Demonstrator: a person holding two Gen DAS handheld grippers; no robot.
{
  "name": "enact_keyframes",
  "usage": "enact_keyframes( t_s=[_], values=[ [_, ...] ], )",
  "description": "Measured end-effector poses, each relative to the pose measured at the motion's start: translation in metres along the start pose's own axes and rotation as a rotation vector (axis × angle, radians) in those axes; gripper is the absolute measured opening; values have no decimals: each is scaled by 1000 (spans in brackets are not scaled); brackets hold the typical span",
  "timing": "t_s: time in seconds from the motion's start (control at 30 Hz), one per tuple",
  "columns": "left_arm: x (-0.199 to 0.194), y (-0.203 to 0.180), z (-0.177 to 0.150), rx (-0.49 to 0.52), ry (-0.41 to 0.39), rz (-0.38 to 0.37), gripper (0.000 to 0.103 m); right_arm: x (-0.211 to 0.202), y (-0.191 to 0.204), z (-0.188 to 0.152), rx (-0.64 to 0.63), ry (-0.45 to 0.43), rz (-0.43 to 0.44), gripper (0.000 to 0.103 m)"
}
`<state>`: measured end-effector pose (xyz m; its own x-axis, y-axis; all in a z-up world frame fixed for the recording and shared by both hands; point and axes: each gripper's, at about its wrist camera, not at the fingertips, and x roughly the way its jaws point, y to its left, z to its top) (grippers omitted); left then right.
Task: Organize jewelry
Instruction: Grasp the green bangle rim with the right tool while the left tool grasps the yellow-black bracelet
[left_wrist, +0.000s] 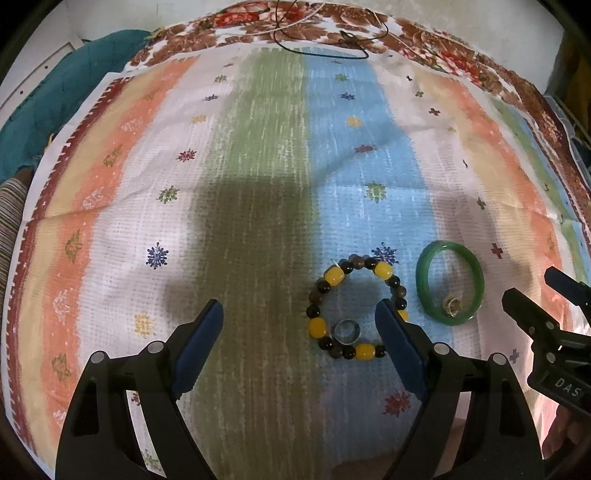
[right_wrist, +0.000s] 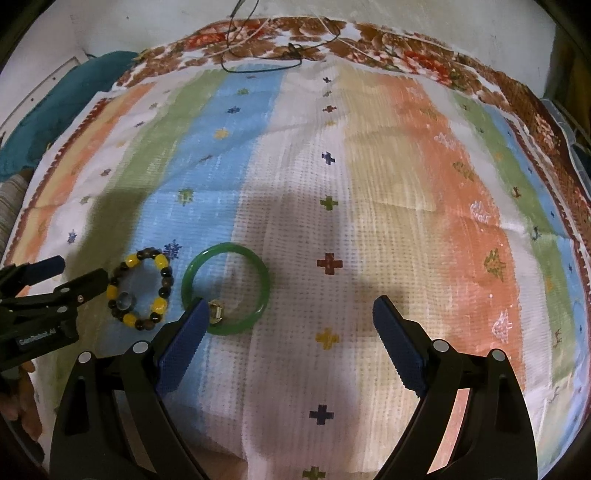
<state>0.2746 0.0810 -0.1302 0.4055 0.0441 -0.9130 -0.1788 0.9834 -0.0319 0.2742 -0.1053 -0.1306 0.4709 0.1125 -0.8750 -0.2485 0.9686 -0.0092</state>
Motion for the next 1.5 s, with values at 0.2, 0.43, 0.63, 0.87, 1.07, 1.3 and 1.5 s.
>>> enact_keyframes(
  t_s=[0.2,0.43,0.63,0.87,1.07,1.3,1.5],
  values=[
    [11,1,2,-6,28,2,79,6,1,4,-2,-1,-11,90],
    [19,0,4,8,46,2,67,21,3,6,-11,30,-18,75],
    [28,0,2,16,70,14,51,31,6,6,-24,49,-8,67],
    [34,2,0,30,79,26,34,42,11,3,-64,70,-16,41],
    [36,0,-1,41,100,22,10,43,14,0,-69,83,17,10],
    [30,-2,-4,42,125,19,10,39,12,-3,-56,87,33,9],
    [19,-2,-6,45,116,12,10,32,15,-7,-69,80,19,8]
  ],
)
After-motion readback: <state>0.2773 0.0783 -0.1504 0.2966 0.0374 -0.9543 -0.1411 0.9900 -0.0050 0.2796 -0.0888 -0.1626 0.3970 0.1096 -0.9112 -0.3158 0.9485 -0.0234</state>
